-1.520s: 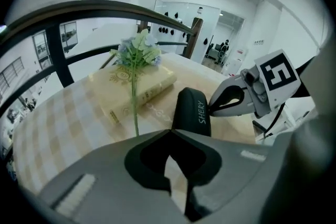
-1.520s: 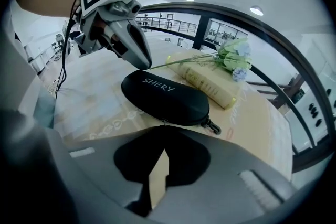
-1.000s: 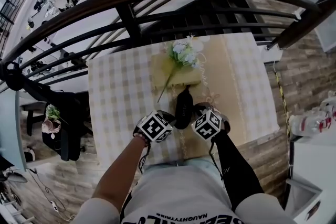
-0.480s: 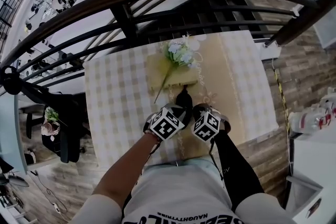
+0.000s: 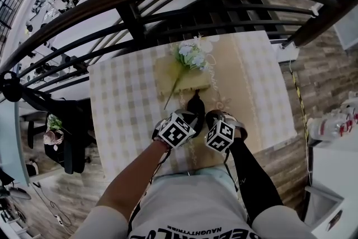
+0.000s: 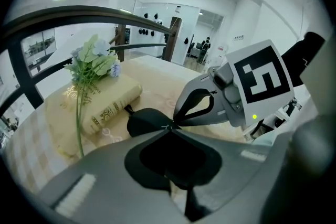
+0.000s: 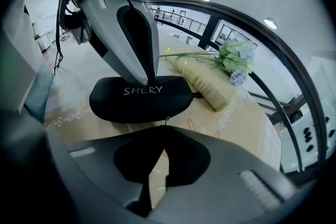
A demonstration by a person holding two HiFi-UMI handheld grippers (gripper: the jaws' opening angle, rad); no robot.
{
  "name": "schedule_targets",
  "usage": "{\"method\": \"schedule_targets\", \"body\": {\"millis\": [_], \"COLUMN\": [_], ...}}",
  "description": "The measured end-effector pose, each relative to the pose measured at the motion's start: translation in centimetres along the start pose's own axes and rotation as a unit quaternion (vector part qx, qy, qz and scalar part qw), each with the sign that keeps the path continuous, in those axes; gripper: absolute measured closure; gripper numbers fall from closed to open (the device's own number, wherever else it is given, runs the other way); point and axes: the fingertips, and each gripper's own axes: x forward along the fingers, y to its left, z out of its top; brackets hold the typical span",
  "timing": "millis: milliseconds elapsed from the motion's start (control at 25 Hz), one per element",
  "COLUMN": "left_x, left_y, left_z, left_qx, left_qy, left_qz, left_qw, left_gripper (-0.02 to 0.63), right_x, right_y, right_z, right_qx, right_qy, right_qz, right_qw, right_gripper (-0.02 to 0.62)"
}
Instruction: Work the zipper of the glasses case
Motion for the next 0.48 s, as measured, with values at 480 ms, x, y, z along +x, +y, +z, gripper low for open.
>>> {"method": "schedule_targets", "body": {"millis": [480], "left_x": [0.13], "left_y": [-0.24], "left_z": [0.01], "left_qx": [0.05], "left_qy": [0.016], "left_qz": [0.017], "left_qw": [0.9985], "left_gripper": [0.594], "right_x": [-0.39], "right_y": [0.24], "right_z": [-0.09], "right_qx": [-0.005], "right_qy": [0.001], "right_qz": [0.002], "right_qw": [1.0], "right_gripper": [0.568]}}
